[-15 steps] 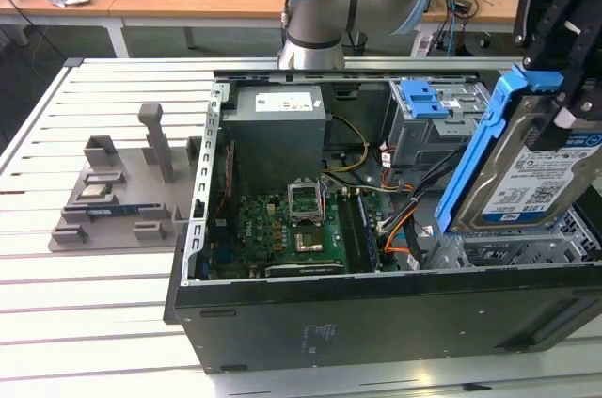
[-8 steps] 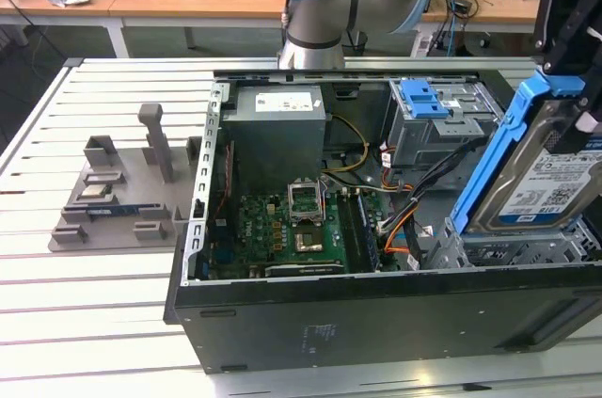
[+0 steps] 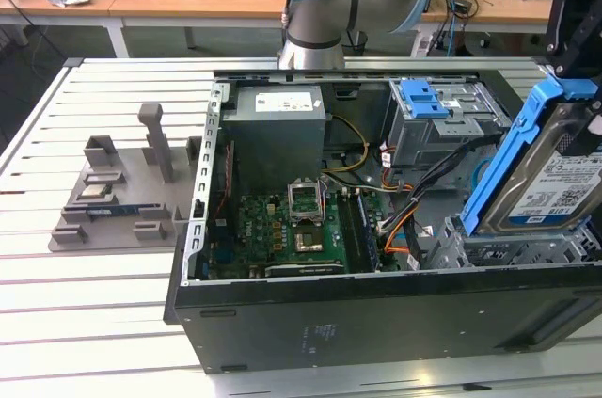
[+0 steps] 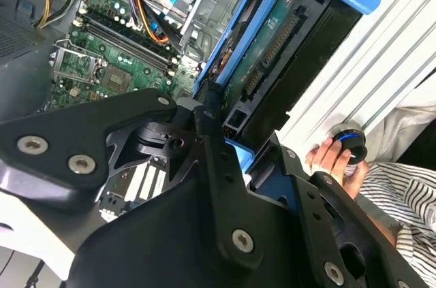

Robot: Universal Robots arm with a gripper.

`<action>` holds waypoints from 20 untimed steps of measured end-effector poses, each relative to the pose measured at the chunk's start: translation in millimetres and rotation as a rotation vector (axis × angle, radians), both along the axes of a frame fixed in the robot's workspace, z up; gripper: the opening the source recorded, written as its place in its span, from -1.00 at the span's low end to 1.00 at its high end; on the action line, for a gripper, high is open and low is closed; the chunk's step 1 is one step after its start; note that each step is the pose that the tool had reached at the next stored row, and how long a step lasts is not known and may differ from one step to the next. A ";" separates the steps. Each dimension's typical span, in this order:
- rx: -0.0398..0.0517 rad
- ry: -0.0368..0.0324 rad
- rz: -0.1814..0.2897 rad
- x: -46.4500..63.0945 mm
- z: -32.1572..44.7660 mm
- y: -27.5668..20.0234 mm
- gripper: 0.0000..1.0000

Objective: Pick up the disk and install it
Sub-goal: 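Pick up the disk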

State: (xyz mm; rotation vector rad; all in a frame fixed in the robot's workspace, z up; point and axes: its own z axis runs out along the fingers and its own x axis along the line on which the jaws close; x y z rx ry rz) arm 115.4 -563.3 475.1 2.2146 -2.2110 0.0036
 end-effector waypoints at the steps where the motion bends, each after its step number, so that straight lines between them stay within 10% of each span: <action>1: -0.0001 0.0000 0.000 0.1 0.0 0.0 -0.27; 7: 0.0106 0.0000 0.000 0.2 -0.1 -0.2 -0.27; 8: 0.0789 -0.0001 -0.002 0.2 0.0 -0.5 -0.27; 9: 0.0919 0.0000 -0.002 2.4 -0.6 0.2 -0.27; 11: 0.0888 0.0000 -0.002 7.2 -6.7 1.8 -0.27; 15: 0.0429 -0.0001 -0.002 7.3 -8.1 2.2 -0.27; 20: 0.0423 0.0000 -0.002 7.3 -14.6 8.1 -0.27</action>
